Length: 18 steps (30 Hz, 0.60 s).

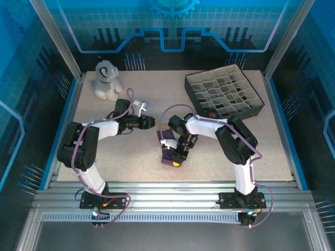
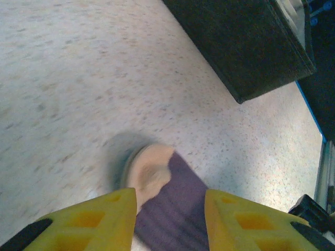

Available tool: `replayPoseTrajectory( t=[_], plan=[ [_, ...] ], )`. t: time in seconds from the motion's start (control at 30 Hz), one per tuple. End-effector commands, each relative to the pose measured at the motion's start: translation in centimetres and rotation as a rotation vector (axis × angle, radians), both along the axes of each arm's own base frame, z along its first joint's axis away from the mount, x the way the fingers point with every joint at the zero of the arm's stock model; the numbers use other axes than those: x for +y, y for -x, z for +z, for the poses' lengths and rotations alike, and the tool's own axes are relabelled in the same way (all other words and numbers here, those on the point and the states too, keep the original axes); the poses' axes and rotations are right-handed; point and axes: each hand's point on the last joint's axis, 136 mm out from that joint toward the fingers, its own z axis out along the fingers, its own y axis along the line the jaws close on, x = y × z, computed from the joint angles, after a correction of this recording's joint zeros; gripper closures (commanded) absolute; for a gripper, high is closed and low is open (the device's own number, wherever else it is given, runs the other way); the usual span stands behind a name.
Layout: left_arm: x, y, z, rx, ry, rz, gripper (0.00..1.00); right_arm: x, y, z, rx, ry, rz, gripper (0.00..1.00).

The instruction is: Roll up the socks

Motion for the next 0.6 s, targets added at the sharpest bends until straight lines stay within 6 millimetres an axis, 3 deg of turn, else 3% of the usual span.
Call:
replayPoseTrajectory(
  t=[0.0,0.33,0.57],
  plan=[
    [0.1,0.5,3.8,-0.151,0.066,-0.01,0.62,-4.3,0.3,-4.3,0.021,0.234,-0.01,1.0],
    [0.0,5.8,7.5,-0.46,0.019,-0.08,0.59,-5.0,-1.6,-4.8,0.041,0.301,-0.06,1.0],
    [-3.5,11.8,8.9,-0.721,-0.163,-0.288,0.57,-5.1,-2.1,-4.7,0.057,0.305,-0.053,1.0]
  ],
)
